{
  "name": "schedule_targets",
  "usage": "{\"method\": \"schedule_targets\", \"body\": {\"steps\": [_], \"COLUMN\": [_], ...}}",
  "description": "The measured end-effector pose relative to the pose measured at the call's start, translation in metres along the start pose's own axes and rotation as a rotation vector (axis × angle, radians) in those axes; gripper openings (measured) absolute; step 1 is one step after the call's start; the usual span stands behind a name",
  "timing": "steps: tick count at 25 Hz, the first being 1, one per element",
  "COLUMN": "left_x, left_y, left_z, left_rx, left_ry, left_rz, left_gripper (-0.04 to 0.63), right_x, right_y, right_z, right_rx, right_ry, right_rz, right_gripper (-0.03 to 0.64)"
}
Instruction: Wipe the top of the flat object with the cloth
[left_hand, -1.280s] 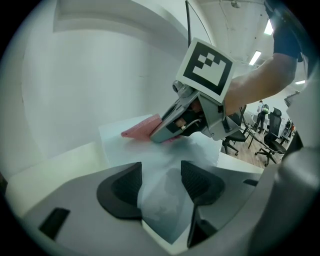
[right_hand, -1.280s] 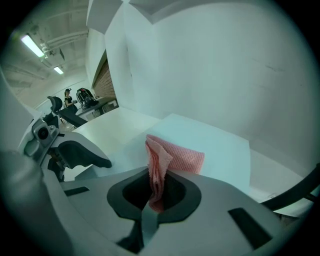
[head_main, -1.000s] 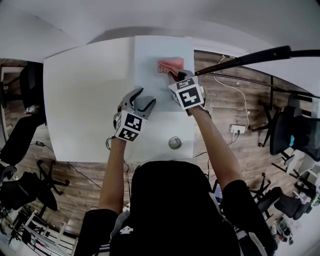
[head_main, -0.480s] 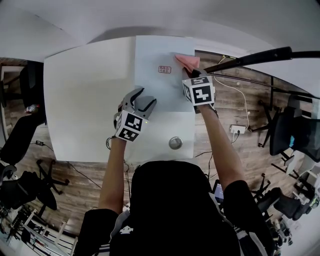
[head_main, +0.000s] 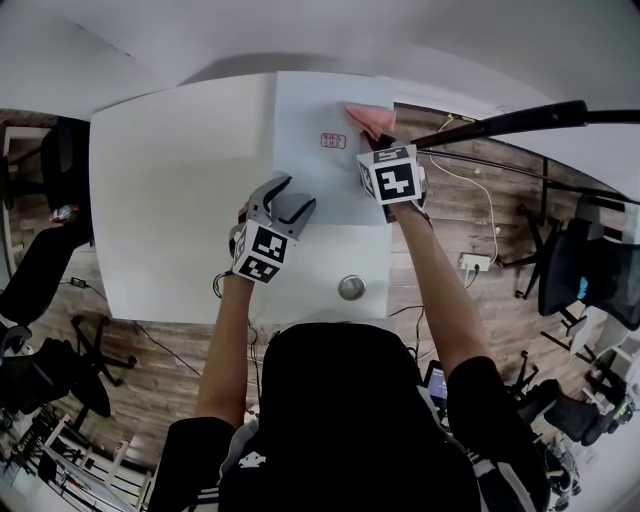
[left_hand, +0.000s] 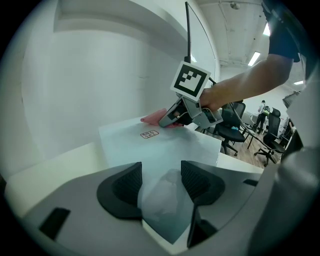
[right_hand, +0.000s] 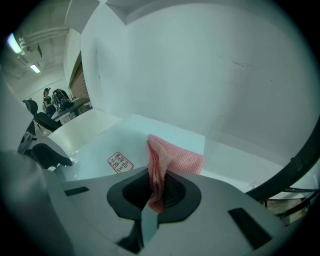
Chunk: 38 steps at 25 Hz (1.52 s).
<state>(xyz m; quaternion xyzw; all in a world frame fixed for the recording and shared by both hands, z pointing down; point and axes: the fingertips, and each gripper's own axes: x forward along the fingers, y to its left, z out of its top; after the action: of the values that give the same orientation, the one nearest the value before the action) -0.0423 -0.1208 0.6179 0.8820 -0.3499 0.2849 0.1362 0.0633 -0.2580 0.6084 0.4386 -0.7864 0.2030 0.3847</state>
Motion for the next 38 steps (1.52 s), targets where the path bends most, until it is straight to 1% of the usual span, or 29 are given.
{"method": "schedule_targets", "body": {"steps": [7,10,13,16,23,28,38], "left_x": [0.000,0.000,0.000,0.000,0.000,0.000,0.000], "left_y": [-0.001,0.000,0.000,-0.001,0.000,-0.002,-0.002], "left_z": [0.001,0.000,-0.001,0.000,0.000,0.002,0.000], "left_rx": [0.000,0.000,0.001,-0.001,0.000,0.004,0.009], "left_ry": [0.002,0.000,-0.001,0.003,-0.001,-0.003,-0.006], "left_rz": [0.000,0.002,0.004,0.002,0.004,0.001,0.005], "left_gripper": [0.239,0.239,0.239,0.239,0.240,0.239,0.239], "right_x": [0.015,0.019,0.024,0.027,0.035,0.036,0.038], "right_y": [0.031,0.052,0.074,0.092,0.123,0.136,0.140], "right_z": [0.020,0.029,0.037,0.045,0.056,0.061,0.063], "right_rx": [-0.048,-0.059,-0.101,-0.174,-0.214,-0.263,-0.263], "right_ry": [-0.009,-0.017,-0.025,-0.032,-0.037,-0.052,-0.050], "right_rz": [0.048,0.083,0.121,0.153,0.197,0.206,0.234], "right_gripper": [0.044,0.044,0.044,0.044,0.044,0.044,0.044]}}
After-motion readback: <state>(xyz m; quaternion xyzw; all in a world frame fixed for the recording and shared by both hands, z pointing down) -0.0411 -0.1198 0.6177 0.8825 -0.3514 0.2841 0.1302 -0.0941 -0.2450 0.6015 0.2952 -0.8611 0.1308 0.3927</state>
